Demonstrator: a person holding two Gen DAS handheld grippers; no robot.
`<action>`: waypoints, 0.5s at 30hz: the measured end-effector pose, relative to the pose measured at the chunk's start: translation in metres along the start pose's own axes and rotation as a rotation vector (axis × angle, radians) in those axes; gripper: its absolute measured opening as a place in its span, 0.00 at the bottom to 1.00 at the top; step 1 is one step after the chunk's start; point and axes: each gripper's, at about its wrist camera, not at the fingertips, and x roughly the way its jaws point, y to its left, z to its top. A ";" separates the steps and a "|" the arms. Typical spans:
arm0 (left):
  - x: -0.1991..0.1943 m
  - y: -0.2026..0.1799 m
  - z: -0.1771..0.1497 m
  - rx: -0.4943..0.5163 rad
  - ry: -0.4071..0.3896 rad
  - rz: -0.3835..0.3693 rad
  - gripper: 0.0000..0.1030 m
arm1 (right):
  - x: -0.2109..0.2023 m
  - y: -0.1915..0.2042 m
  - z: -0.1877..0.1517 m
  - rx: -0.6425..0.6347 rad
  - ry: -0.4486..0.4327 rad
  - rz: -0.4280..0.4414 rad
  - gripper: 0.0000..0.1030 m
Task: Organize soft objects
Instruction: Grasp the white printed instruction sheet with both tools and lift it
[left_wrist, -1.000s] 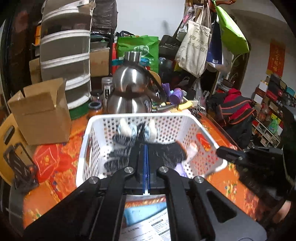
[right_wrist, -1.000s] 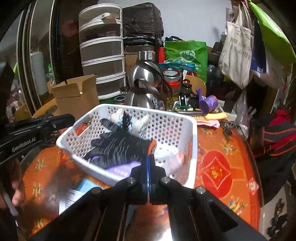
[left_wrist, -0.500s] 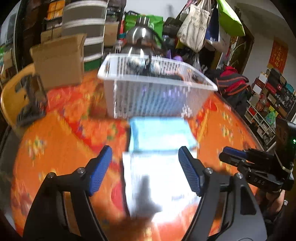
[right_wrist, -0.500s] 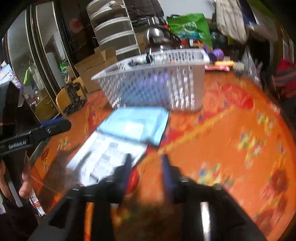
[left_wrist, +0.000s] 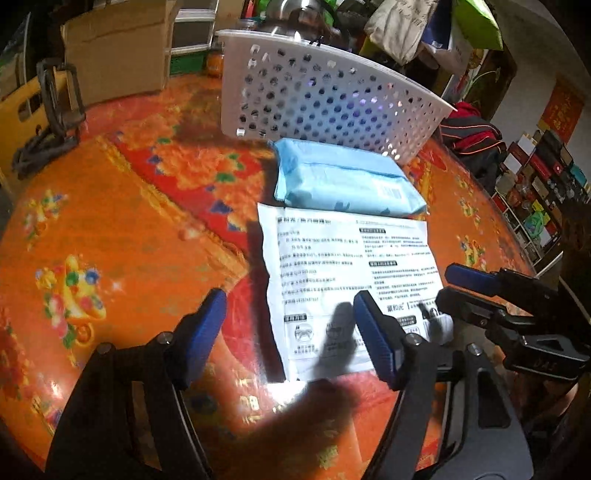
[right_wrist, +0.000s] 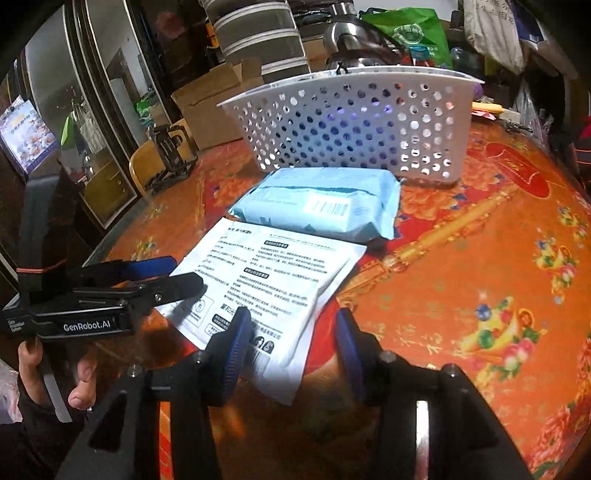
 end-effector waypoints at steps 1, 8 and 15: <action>0.001 -0.001 0.000 0.009 -0.008 0.007 0.59 | 0.003 0.000 0.001 -0.001 0.011 0.001 0.46; 0.008 -0.013 0.003 0.034 0.009 -0.051 0.28 | 0.017 0.005 0.007 -0.025 0.040 0.025 0.35; 0.006 -0.021 -0.001 0.044 -0.011 -0.038 0.19 | 0.013 0.016 0.007 -0.100 0.020 -0.015 0.16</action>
